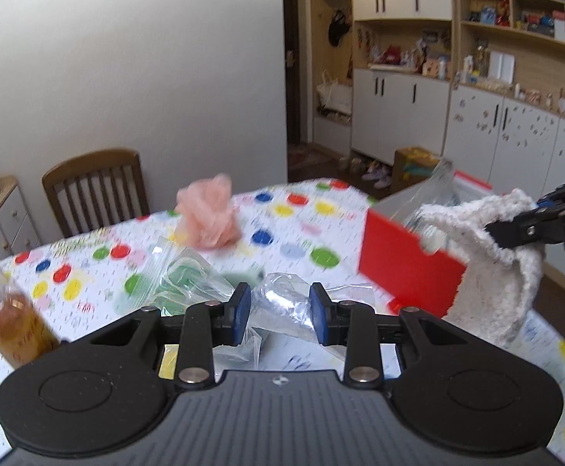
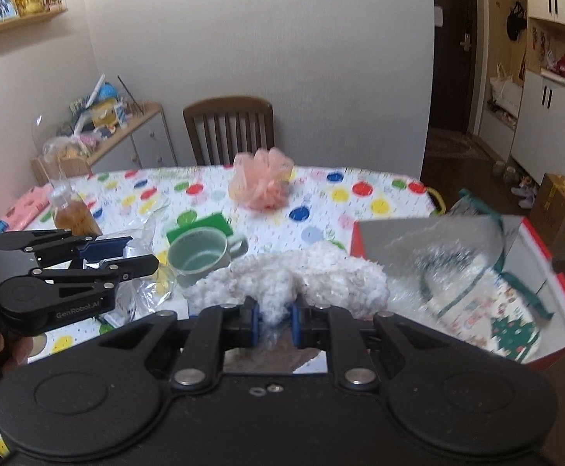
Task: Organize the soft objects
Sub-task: 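Lift the towel with the right gripper and carry it into the red box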
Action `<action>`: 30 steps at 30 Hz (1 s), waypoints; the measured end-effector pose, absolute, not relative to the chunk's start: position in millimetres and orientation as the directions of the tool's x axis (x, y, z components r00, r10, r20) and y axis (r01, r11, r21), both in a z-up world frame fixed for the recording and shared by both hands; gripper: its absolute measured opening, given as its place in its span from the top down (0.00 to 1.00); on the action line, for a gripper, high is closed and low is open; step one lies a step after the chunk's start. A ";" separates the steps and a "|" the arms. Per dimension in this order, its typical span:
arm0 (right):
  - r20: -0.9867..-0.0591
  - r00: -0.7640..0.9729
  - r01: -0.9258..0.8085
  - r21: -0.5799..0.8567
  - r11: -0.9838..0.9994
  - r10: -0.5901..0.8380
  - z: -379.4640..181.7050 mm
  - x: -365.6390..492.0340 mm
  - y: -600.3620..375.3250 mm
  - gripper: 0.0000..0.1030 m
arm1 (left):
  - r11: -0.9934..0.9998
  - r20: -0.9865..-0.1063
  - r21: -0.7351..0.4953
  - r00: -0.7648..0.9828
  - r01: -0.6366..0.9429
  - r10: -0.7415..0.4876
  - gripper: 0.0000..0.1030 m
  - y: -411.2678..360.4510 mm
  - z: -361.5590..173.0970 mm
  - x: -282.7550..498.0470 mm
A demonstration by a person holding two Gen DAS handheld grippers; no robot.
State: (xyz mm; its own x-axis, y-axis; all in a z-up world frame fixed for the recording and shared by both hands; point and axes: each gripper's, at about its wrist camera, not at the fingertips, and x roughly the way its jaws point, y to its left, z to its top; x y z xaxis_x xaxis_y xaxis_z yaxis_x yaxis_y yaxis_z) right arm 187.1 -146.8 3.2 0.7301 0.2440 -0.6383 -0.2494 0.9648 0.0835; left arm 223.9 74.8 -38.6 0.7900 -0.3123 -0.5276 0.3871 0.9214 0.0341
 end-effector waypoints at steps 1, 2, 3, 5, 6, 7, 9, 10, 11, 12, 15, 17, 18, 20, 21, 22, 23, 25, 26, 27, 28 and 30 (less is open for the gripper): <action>-0.634 0.736 -0.248 0.077 0.966 0.240 7.7 186.6 -150.3 0.86 | 0.918 -0.518 0.035 0.792 0.396 -0.322 0.69 70.9 -32.7 222.5; -0.628 0.743 -0.246 0.070 0.967 0.234 11.4 185.3 -153.9 0.86 | 0.914 -0.508 0.039 0.796 0.404 -0.330 0.69 66.6 -26.8 221.3; -0.621 0.749 -0.244 0.065 0.968 0.230 15.3 185.2 -158.1 0.86 | 0.911 -0.498 0.045 0.800 0.410 -0.336 0.69 62.1 -21.1 220.5; -0.610 0.760 -0.237 0.061 0.970 0.224 21.6 185.3 -167.7 0.86 | 0.903 -0.480 0.055 0.804 0.427 -0.351 0.69 52.6 -10.6 219.4; -0.604 0.766 -0.233 0.058 0.971 0.221 24.5 185.5 -173.4 0.86 | 0.899 -0.474 0.060 0.805 0.434 -0.357 0.69 47.1 -6.1 219.4; -0.597 0.772 -0.231 0.056 0.971 0.218 27.5 186.3 -178.9 0.86 | 0.895 -0.467 0.065 0.806 0.442 -0.364 0.69 42.1 -2.1 219.2; -0.586 0.782 -0.222 0.054 0.974 0.211 31.7 187.2 -190.0 0.86 | 0.888 -0.459 0.072 0.806 0.455 -0.375 0.69 30.0 5.3 219.5; -0.580 0.788 -0.218 0.053 0.975 0.207 33.7 187.7 -195.6 0.86 | 0.884 -0.455 0.073 0.804 0.463 -0.383 0.69 23.4 8.7 220.1; -0.575 0.792 -0.216 0.052 0.975 0.206 35.4 188.4 -201.4 0.86 | 0.880 -0.452 0.074 0.802 0.470 -0.391 0.69 16.5 11.9 220.6; -0.571 0.795 -0.211 0.053 0.976 0.203 37.1 189.2 -207.4 0.86 | 0.876 -0.450 0.074 0.800 0.477 -0.398 0.69 9.3 14.7 221.4; -0.560 0.805 -0.201 0.048 0.978 0.193 40.8 190.8 -225.5 0.86 | 0.864 -0.447 0.075 0.791 0.498 -0.417 0.69 -13.2 21.2 223.3; -0.553 0.812 -0.194 0.045 0.980 0.186 43.0 190.9 -238.2 0.86 | 0.856 -0.448 0.071 0.783 0.512 -0.432 0.69 -29.1 24.1 224.9; -0.548 0.816 -0.188 0.044 0.981 0.181 44.3 191.4 -245.3 0.86 | 0.852 -0.449 0.069 0.779 0.519 -0.438 0.69 -36.9 24.9 226.3; -0.541 0.824 -0.176 0.043 0.983 0.171 47.0 193.5 -260.6 0.86 | 0.844 -0.451 0.065 0.770 0.533 -0.451 0.69 -53.4 26.7 228.4; -0.538 0.827 -0.171 0.043 0.984 0.167 48.3 195.2 -268.4 0.86 | 0.839 -0.453 0.064 0.765 0.540 -0.458 0.69 -62.0 27.2 229.2; -0.536 0.828 -0.164 0.045 0.985 0.162 49.0 197.3 -276.3 0.86 | 0.833 -0.455 0.061 0.759 0.549 -0.467 0.69 -70.4 27.0 230.5; -0.535 0.830 -0.158 0.046 0.986 0.158 49.6 198.6 -284.2 0.86 | 0.826 -0.455 0.060 0.752 0.561 -0.477 0.69 -79.1 27.1 231.4; -0.535 0.831 -0.146 0.052 0.988 0.152 49.8 202.8 -299.5 0.86 | 0.815 -0.459 0.069 0.743 0.576 -0.486 0.69 -96.1 26.0 233.2; -0.536 0.831 -0.142 0.056 0.988 0.150 48.8 204.7 -306.7 0.86 | 0.810 -0.461 0.074 0.740 0.582 -0.489 0.69 -104.5 24.6 233.9; -0.536 0.831 -0.139 0.059 0.989 0.149 47.4 206.3 -313.1 0.86 | 0.804 -0.467 0.074 0.733 0.589 -0.494 0.69 -113.5 22.8 235.6; -0.539 0.830 -0.133 0.064 0.989 0.147 45.7 208.7 -320.1 0.86 | 0.798 -0.475 0.070 0.724 0.598 -0.501 0.69 -119.6 19.9 237.7; -0.547 0.824 -0.124 0.082 0.989 0.149 41.2 214.8 -334.1 0.86 | 0.790 -0.488 0.065 0.710 0.609 -0.508 0.69 -135.2 15.6 240.3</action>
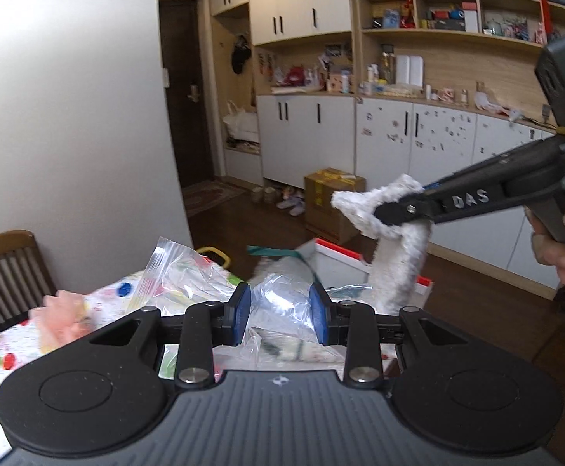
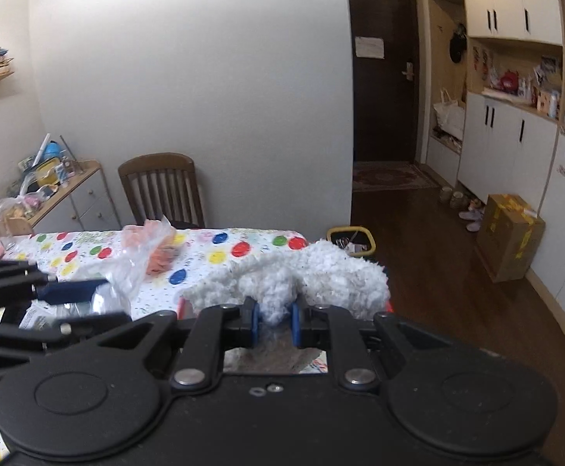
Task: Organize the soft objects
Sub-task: 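Lift the towel with the right gripper and carry it into the red box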
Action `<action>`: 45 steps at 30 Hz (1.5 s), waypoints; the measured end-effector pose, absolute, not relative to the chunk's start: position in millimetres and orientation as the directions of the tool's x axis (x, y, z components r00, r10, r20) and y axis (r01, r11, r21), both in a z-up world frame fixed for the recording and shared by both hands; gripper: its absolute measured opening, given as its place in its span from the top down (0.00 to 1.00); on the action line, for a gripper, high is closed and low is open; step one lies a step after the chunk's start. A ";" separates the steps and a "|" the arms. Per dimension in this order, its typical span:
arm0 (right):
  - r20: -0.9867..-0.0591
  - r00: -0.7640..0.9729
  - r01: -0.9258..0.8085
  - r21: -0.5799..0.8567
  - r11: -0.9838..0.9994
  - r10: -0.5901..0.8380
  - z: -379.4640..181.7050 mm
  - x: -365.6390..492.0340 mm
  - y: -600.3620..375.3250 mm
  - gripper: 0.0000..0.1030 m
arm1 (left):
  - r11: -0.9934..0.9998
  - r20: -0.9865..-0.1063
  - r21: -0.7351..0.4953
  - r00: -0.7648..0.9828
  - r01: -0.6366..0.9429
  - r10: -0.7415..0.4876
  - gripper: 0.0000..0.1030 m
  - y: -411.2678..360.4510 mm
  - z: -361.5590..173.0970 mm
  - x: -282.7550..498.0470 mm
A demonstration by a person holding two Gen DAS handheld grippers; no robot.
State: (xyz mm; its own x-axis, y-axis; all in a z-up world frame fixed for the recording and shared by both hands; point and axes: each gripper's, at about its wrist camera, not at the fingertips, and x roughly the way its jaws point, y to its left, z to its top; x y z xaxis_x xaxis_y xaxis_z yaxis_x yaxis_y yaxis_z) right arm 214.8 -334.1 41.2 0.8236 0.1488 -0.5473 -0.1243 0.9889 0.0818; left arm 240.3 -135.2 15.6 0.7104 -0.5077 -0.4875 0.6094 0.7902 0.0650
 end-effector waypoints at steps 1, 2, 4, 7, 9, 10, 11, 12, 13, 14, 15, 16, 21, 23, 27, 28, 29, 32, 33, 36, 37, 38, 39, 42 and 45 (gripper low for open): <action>-0.551 0.821 -0.120 0.087 0.989 0.149 38.8 217.9 -339.4 0.86 | 0.786 -0.494 0.063 0.704 0.615 -0.510 0.69 -143.2 12.9 242.5; -0.556 0.819 -0.116 0.088 0.989 0.146 35.8 220.5 -343.9 0.86 | 0.784 -0.501 0.058 0.697 0.619 -0.513 0.69 -150.3 10.0 245.5; -0.564 0.813 -0.112 0.090 0.990 0.143 30.4 227.5 -353.8 0.86 | 0.777 -0.514 0.045 0.682 0.627 -0.521 0.69 -162.2 3.2 250.5; -0.581 0.801 -0.107 0.099 0.989 0.145 20.7 236.7 -366.5 0.86 | 0.766 -0.526 0.021 0.658 0.643 -0.538 0.69 -179.1 -7.9 257.8; -0.593 0.791 -0.110 0.100 0.989 0.148 14.1 243.7 -372.2 0.86 | 0.758 -0.537 0.010 0.643 0.652 -0.546 0.69 -190.9 -15.4 263.6; -0.598 0.788 -0.109 0.098 0.989 0.146 11.4 245.5 -376.6 0.86 | 0.755 -0.541 0.005 0.637 0.655 -0.549 0.69 -195.2 -18.9 265.7; -0.602 0.785 -0.110 0.098 0.989 0.146 8.8 248.0 -378.7 0.86 | 0.754 -0.550 -0.003 0.629 0.657 -0.550 0.69 -199.4 -23.2 268.6; -0.607 0.781 -0.113 0.098 0.989 0.150 6.0 251.2 -380.7 0.86 | 0.754 -0.558 -0.012 0.621 0.656 -0.550 0.69 -202.9 -27.8 272.0; -0.612 0.776 -0.117 0.099 0.988 0.153 2.6 254.6 -382.5 0.86 | 0.756 -0.566 -0.023 0.615 0.654 -0.549 0.69 -206.1 -31.7 275.1; -0.616 0.772 -0.122 0.097 0.988 0.156 0.0 257.9 -385.5 0.86 | 0.757 -0.572 -0.036 0.607 0.653 -0.552 0.69 -208.0 -36.3 278.8; -0.621 0.768 -0.129 0.089 0.988 0.156 -3.3 261.2 -386.6 0.86 | 0.757 -0.577 -0.044 0.602 0.652 -0.552 0.69 -209.7 -40.6 281.8; -0.625 0.764 -0.135 0.083 0.987 0.157 -7.2 264.6 -387.1 0.86 | 0.758 -0.585 -0.045 0.598 0.650 -0.548 0.69 -212.7 -45.4 285.2; -0.642 0.744 -0.170 0.083 0.982 0.183 -24.7 281.5 -389.5 0.86 | 0.773 -0.629 -0.057 0.579 0.631 -0.519 0.69 -218.4 -66.0 298.3; -0.649 0.735 -0.187 0.080 0.979 0.194 -32.1 288.8 -389.8 0.86 | 0.784 -0.651 -0.065 0.570 0.617 -0.502 0.69 -220.6 -72.9 305.9; -0.678 0.704 -0.200 0.099 0.975 0.213 -47.7 302.4 -391.0 0.86 | 0.803 -0.691 -0.089 0.544 0.590 -0.477 0.69 -220.1 -86.2 318.2; -0.685 0.697 -0.197 0.102 0.975 0.212 -51.9 305.1 -390.7 0.86 | 0.807 -0.701 -0.091 0.537 0.584 -0.468 0.69 -220.9 -89.3 320.6; -0.692 0.690 -0.193 0.108 0.975 0.213 -55.6 307.9 -391.5 0.86 | 0.810 -0.711 -0.093 0.531 0.579 -0.461 0.69 -221.3 -92.6 323.4; -0.712 0.665 -0.191 0.128 0.973 0.224 -66.9 313.9 -393.7 0.86 | 0.817 -0.732 -0.102 0.513 0.567 -0.448 0.69 -222.5 -100.0 330.4; -0.721 0.656 -0.192 0.127 0.973 0.223 -70.3 315.0 -394.1 0.86 | 0.818 -0.738 -0.104 0.508 0.565 -0.444 0.69 -222.9 -102.2 331.6; -0.744 0.632 -0.192 0.124 0.974 0.219 -79.5 318.5 -395.5 0.86 | 0.822 -0.762 -0.099 0.488 0.561 -0.425 0.69 -227.1 -109.4 335.6; -0.749 0.625 -0.189 0.128 0.974 0.220 -81.4 320.0 -394.7 0.86 | 0.824 -0.772 -0.098 0.480 0.558 -0.417 0.69 -228.1 -111.3 337.4; -0.752 0.619 -0.185 0.139 0.973 0.226 -83.5 319.8 -395.7 0.86 | 0.825 -0.781 -0.101 0.469 0.556 -0.412 0.69 -228.5 -113.3 338.3; -0.757 0.613 -0.182 0.145 0.972 0.228 -85.4 319.5 -396.4 0.86 | 0.824 -0.789 -0.107 0.457 0.557 -0.411 0.69 -228.8 -114.7 339.1; -0.771 0.598 -0.171 0.145 0.975 0.220 -89.8 319.3 -398.5 0.85 | 0.826 -0.810 -0.103 0.435 0.554 -0.393 0.68 -231.8 -119.6 341.9; -0.780 0.588 -0.152 0.154 0.976 0.214 -92.0 317.7 -400.9 0.82 | 0.829 -0.825 -0.105 0.418 0.549 -0.381 0.69 -233.7 -122.7 344.5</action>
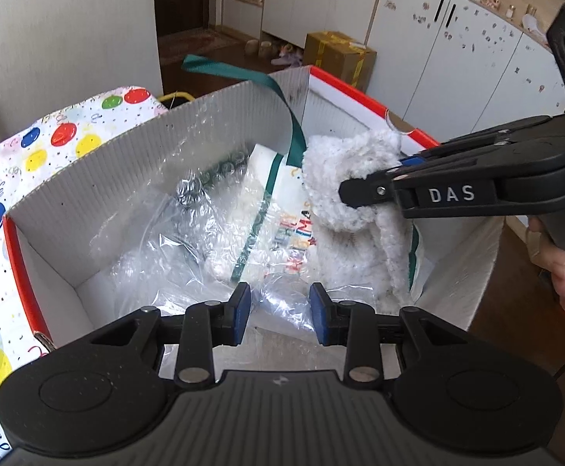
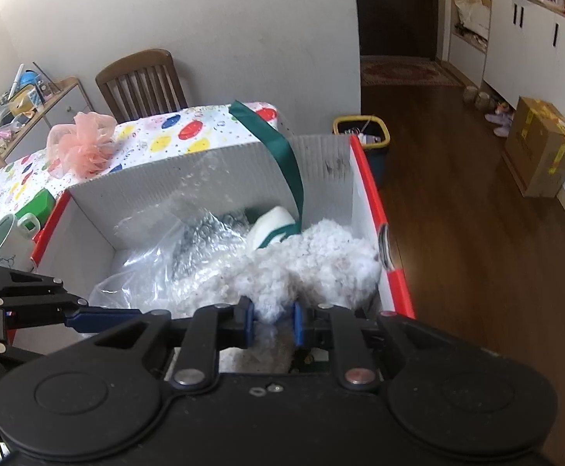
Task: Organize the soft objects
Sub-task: 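Lift the towel with the right gripper and carry it into the red box, then open the right gripper to drop the towel and withdraw it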
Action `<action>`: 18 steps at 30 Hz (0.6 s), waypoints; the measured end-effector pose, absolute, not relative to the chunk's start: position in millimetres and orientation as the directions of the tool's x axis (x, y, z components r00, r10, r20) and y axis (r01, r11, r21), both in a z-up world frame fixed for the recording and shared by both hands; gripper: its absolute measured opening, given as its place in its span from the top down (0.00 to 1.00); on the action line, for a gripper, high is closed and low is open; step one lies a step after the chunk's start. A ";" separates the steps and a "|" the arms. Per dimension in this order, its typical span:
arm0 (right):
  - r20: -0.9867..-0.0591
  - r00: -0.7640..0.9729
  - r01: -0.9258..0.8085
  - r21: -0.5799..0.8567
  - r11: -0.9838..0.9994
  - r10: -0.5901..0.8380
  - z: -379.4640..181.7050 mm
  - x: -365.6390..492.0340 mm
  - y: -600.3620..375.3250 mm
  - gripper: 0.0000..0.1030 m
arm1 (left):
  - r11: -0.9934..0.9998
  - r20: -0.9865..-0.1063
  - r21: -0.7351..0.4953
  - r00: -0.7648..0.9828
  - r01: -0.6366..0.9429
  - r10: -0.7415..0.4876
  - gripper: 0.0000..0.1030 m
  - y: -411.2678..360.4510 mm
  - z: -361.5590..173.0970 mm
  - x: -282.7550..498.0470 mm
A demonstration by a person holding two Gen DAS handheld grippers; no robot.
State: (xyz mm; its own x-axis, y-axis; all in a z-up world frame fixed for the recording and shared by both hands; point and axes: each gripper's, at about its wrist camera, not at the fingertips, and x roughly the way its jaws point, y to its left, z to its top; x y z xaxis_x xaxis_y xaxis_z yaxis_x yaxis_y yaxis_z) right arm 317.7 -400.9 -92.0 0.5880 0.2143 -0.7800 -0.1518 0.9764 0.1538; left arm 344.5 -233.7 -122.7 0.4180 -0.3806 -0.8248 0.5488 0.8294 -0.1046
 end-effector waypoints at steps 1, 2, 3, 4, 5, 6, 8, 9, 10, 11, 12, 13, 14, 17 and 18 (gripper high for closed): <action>-0.782 0.587 -0.146 0.152 0.978 0.209 -92.2 316.5 -401.3 0.80 | 0.830 -0.831 -0.103 0.411 0.549 -0.375 0.69 -234.1 -124.2 345.6; -0.784 0.585 -0.143 0.151 0.978 0.207 -93.0 316.2 -401.1 0.80 | 0.831 -0.836 -0.096 0.408 0.548 -0.366 0.68 -235.8 -125.3 347.2; -0.788 0.582 -0.139 0.148 0.979 0.201 -93.0 316.5 -402.4 0.78 | 0.832 -0.840 -0.090 0.407 0.547 -0.359 0.68 -236.3 -125.8 347.5; -0.791 0.580 -0.133 0.145 0.981 0.195 -92.8 315.4 -402.9 0.77 | 0.834 -0.843 -0.090 0.404 0.545 -0.355 0.67 -236.7 -125.6 349.1; -0.792 0.578 -0.130 0.149 0.980 0.197 -91.7 316.1 -402.3 0.76 | 0.835 -0.845 -0.094 0.399 0.543 -0.355 0.62 -236.5 -125.8 349.7; -0.794 0.576 -0.127 0.151 0.980 0.197 -91.3 315.1 -403.4 0.75 | 0.835 -0.847 -0.097 0.396 0.541 -0.355 0.55 -236.0 -126.3 349.5; -0.796 0.575 -0.120 0.149 0.982 0.191 -90.4 313.7 -404.3 0.71 | 0.838 -0.845 -0.090 0.404 0.538 -0.350 0.45 -235.4 -125.3 348.6; -0.796 0.574 -0.121 0.150 0.981 0.192 -89.3 312.0 -405.0 0.69 | 0.838 -0.841 -0.090 0.409 0.539 -0.353 0.41 -234.8 -123.5 346.9; -0.795 0.577 -0.120 0.145 0.982 0.188 -87.9 309.9 -405.2 0.65 | 0.837 -0.838 -0.094 0.412 0.538 -0.359 0.40 -233.7 -122.8 346.9; -0.793 0.580 -0.119 0.143 0.982 0.186 -86.9 308.0 -406.3 0.60 | 0.837 -0.835 -0.101 0.412 0.537 -0.365 0.40 -232.5 -121.9 346.8; -0.792 0.581 -0.116 0.144 0.983 0.185 -85.5 306.1 -407.1 0.57 | 0.839 -0.834 -0.105 0.412 0.534 -0.367 0.40 -232.0 -120.5 346.4; -0.790 0.584 -0.115 0.149 0.982 0.188 -83.9 304.1 -408.2 0.52 | 0.841 -0.832 -0.109 0.415 0.530 -0.369 0.40 -230.9 -119.3 345.5; -0.788 0.586 -0.113 0.153 0.982 0.190 -82.2 302.1 -408.9 0.49 | 0.842 -0.828 -0.113 0.418 0.528 -0.373 0.40 -229.7 -117.6 344.5; -0.781 0.595 -0.113 0.151 0.982 0.189 -75.6 296.5 -409.6 0.42 | 0.844 -0.816 -0.124 0.430 0.523 -0.386 0.40 -226.3 -112.2 341.7; -0.778 0.599 -0.115 0.152 0.982 0.190 -72.6 294.5 -409.7 0.41 | 0.844 -0.812 -0.125 0.435 0.521 -0.390 0.40 -225.2 -110.0 340.4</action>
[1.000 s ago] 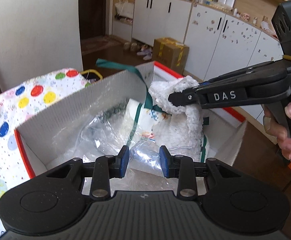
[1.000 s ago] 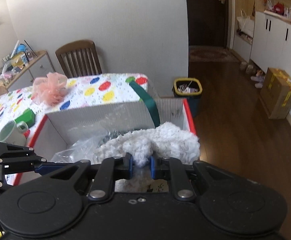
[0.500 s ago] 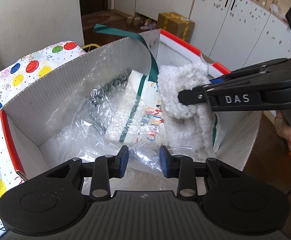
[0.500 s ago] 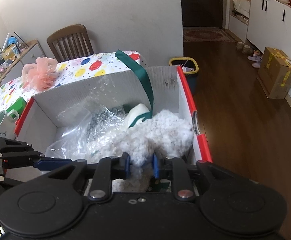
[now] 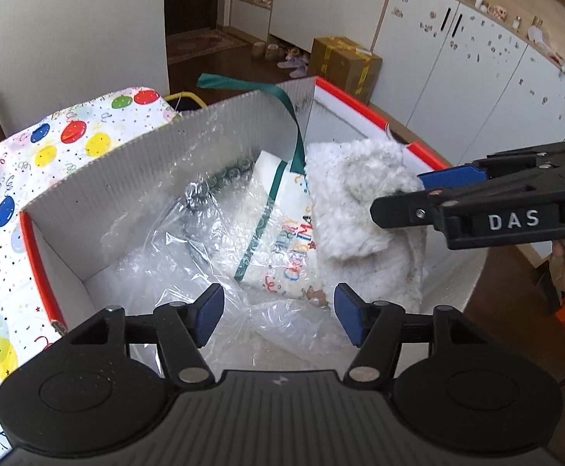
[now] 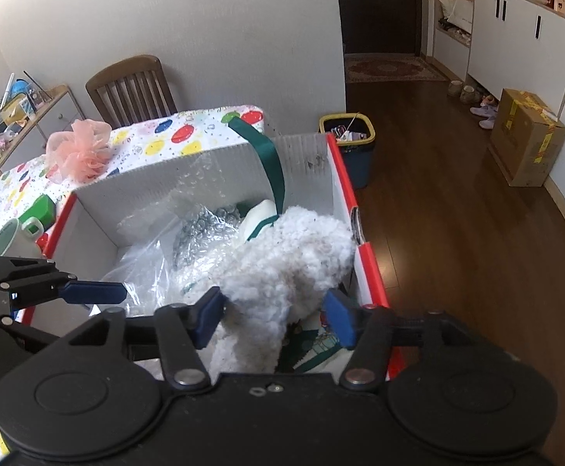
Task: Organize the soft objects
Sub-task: 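Open the right gripper to drop the towel and withdraw it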
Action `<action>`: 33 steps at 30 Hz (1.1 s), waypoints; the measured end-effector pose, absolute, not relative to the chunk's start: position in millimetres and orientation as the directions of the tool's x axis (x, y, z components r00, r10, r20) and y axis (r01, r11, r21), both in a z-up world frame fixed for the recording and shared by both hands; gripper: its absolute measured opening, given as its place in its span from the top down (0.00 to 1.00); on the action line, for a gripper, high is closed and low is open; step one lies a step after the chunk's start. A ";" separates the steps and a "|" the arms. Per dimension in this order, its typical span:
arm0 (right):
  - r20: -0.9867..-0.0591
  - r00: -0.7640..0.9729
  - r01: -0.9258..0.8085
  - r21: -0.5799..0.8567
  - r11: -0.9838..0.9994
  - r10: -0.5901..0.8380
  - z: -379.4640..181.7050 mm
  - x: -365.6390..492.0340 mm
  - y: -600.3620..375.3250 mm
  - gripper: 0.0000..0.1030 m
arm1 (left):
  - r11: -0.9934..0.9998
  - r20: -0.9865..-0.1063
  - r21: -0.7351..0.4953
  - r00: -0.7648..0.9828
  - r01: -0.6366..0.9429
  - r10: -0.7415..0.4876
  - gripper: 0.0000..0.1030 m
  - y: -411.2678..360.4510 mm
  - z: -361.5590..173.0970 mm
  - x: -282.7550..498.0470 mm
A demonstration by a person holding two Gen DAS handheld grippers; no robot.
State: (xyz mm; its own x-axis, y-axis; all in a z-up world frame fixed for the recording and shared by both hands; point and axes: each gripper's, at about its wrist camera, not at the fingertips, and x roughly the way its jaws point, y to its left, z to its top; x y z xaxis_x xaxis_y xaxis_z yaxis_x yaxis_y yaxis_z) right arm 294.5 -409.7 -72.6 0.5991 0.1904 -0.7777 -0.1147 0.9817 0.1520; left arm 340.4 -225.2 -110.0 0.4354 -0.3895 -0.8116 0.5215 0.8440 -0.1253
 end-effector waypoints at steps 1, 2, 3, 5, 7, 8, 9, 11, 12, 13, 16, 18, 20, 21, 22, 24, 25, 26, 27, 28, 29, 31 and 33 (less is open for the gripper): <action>-0.773 0.604 -0.118 0.153 0.981 0.193 -69.5 292.6 -409.6 0.39 | 0.846 -0.807 -0.125 0.442 0.519 -0.391 0.40 -224.5 -107.3 339.0; -0.767 0.611 -0.121 0.153 0.981 0.195 -66.1 290.2 -409.3 0.39 | 0.848 -0.803 -0.123 0.451 0.516 -0.391 0.40 -223.2 -104.6 337.5; -0.763 0.616 -0.122 0.154 0.981 0.196 -62.9 288.2 -409.6 0.38 | 0.849 -0.797 -0.123 0.459 0.514 -0.393 0.40 -222.0 -101.8 335.5; -0.754 0.624 -0.125 0.161 0.979 0.204 -56.0 284.4 -409.4 0.35 | 0.851 -0.783 -0.123 0.477 0.511 -0.399 0.40 -219.8 -94.9 331.4; -0.743 0.637 -0.128 0.161 0.979 0.205 -48.9 279.7 -408.3 0.31 | 0.852 -0.767 -0.119 0.497 0.510 -0.405 0.40 -217.1 -87.5 327.1; -0.737 0.644 -0.130 0.159 0.979 0.205 -45.7 277.1 -407.4 0.28 | 0.853 -0.760 -0.116 0.508 0.508 -0.405 0.40 -215.9 -83.9 324.6; -0.731 0.649 -0.135 0.161 0.978 0.210 -42.3 274.7 -406.9 0.28 | 0.854 -0.753 -0.112 0.517 0.508 -0.406 0.40 -214.6 -79.7 322.4; -0.721 0.657 -0.142 0.169 0.975 0.220 -35.8 270.3 -405.3 0.27 | 0.854 -0.740 -0.105 0.534 0.509 -0.409 0.40 -212.5 -72.3 316.9; -0.715 0.661 -0.148 0.171 0.974 0.226 -32.4 268.0 -404.0 0.26 | 0.854 -0.732 -0.104 0.542 0.510 -0.413 0.40 -210.6 -68.7 314.2; -0.709 0.666 -0.155 0.172 0.973 0.232 -28.9 265.2 -402.9 0.25 | 0.854 -0.724 -0.104 0.550 0.509 -0.416 0.40 -208.8 -64.8 311.3; -0.690 0.681 -0.177 0.168 0.970 0.244 -19.6 257.3 -397.8 0.22 | 0.863 -0.704 -0.108 0.574 0.494 -0.417 0.39 -201.0 -54.6 303.4; -0.681 0.690 -0.179 0.171 0.969 0.247 -14.3 253.7 -394.9 0.21 | 0.867 -0.692 -0.113 0.587 0.485 -0.419 0.33 -196.2 -47.7 298.1; -0.668 0.699 -0.184 0.176 0.967 0.255 -9.2 248.9 -391.8 0.20 | 0.871 -0.678 -0.119 0.602 0.477 -0.422 0.32 -189.5 -40.9 291.6; -0.663 0.703 -0.189 0.175 0.966 0.258 -6.5 247.1 -389.9 0.20 | 0.871 -0.671 -0.126 0.606 0.474 -0.427 0.32 -185.5 -37.8 289.1; -0.657 0.707 -0.195 0.175 0.965 0.262 -4.1 245.4 -387.3 0.19 | 0.873 -0.665 -0.133 0.611 0.470 -0.430 0.32 -181.4 -34.9 286.5; -0.645 0.714 -0.212 0.173 0.962 0.273 1.3 241.1 -381.7 0.18 | 0.876 -0.652 -0.146 0.622 0.459 -0.434 0.29 -173.7 -29.1 281.7; -0.638 0.718 -0.219 0.173 0.960 0.279 3.8 238.8 -378.4 0.18 | 0.879 -0.646 -0.149 0.629 0.453 -0.434 0.27 -169.5 -26.9 279.2; -0.632 0.722 -0.227 0.171 0.959 0.283 6.1 237.0 -374.2 0.17 | 0.883 -0.640 -0.150 0.637 0.446 -0.430 0.25 -165.0 -24.0 276.2; -0.624 0.728 -0.232 0.167 0.958 0.285 9.0 235.1 -370.4 0.16 | 0.886 -0.633 -0.151 0.645 0.439 -0.428 0.24 -159.8 -21.3 272.9; -0.615 0.733 -0.237 0.168 0.957 0.289 11.9 233.3 -366.6 0.13 | 0.888 -0.627 -0.152 0.652 0.435 -0.427 0.23 -154.7 -18.7 269.2; -0.608 0.736 -0.242 0.173 0.955 0.297 14.4 232.3 -362.2 0.11 | 0.890 -0.622 -0.155 0.658 0.429 -0.425 0.20 -149.3 -16.7 266.5; -0.597 0.741 -0.251 0.180 0.951 0.309 18.5 230.1 -354.2 0.10 | 0.898 -0.619 -0.159 0.668 0.409 -0.414 0.18 -137.7 -14.1 261.4; -0.588 0.743 -0.267 0.179 0.947 0.320 21.2 226.5 -344.2 0.08 | 0.903 -0.614 -0.166 0.675 0.397 -0.410 0.18 -125.3 -12.5 256.2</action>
